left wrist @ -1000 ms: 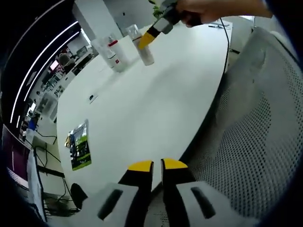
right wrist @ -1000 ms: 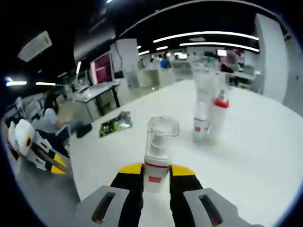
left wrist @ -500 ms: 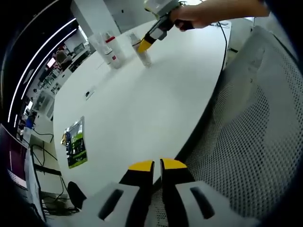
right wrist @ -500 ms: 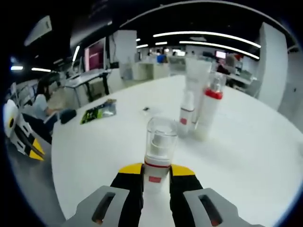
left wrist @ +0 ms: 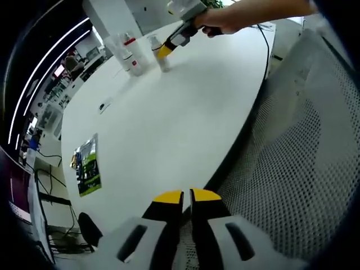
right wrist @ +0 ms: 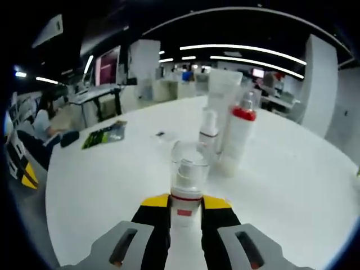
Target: Arrange the skincare products in the storage area until every visible bottle or jar stands upright without overlapping.
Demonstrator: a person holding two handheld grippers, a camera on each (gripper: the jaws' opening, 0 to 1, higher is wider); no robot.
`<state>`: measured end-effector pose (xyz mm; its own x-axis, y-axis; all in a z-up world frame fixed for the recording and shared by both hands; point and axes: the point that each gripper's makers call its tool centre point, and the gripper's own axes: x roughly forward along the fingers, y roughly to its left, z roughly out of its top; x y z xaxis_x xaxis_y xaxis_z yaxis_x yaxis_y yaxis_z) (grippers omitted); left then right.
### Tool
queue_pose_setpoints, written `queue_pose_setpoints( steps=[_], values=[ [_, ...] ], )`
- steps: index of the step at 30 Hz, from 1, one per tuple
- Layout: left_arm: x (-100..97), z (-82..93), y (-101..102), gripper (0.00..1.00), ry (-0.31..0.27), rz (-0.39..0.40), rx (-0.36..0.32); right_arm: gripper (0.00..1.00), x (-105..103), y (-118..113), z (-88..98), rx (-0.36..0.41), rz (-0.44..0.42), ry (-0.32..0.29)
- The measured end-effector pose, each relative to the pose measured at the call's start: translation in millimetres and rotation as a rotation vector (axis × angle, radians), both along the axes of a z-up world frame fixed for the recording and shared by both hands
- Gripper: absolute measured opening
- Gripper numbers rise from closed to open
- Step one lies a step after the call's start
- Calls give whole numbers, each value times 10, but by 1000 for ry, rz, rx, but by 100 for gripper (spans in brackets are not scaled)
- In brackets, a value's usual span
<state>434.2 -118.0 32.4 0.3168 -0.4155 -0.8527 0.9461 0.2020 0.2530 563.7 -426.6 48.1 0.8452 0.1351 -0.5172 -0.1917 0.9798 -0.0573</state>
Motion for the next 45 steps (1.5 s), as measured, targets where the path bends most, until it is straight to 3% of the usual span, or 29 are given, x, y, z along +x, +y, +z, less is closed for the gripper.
queue_pose_setpoints(
  steps=[9, 16, 27, 45],
  values=[
    [-2, -9, 9, 7, 7, 4, 6, 14, 134, -75, 48, 42, -14, -37],
    [0, -16, 15, 6, 8, 5, 9, 14, 227, -132, 79, -38, -10, -11],
    [-5, -19, 17, 6, 11, 4, 12, 14, 428, -324, 82, -53, -176, -29],
    [-21, -36, 25, 6, 22, 0, 19, 15, 712, -481, 60, -36, -229, -15]
  ],
)
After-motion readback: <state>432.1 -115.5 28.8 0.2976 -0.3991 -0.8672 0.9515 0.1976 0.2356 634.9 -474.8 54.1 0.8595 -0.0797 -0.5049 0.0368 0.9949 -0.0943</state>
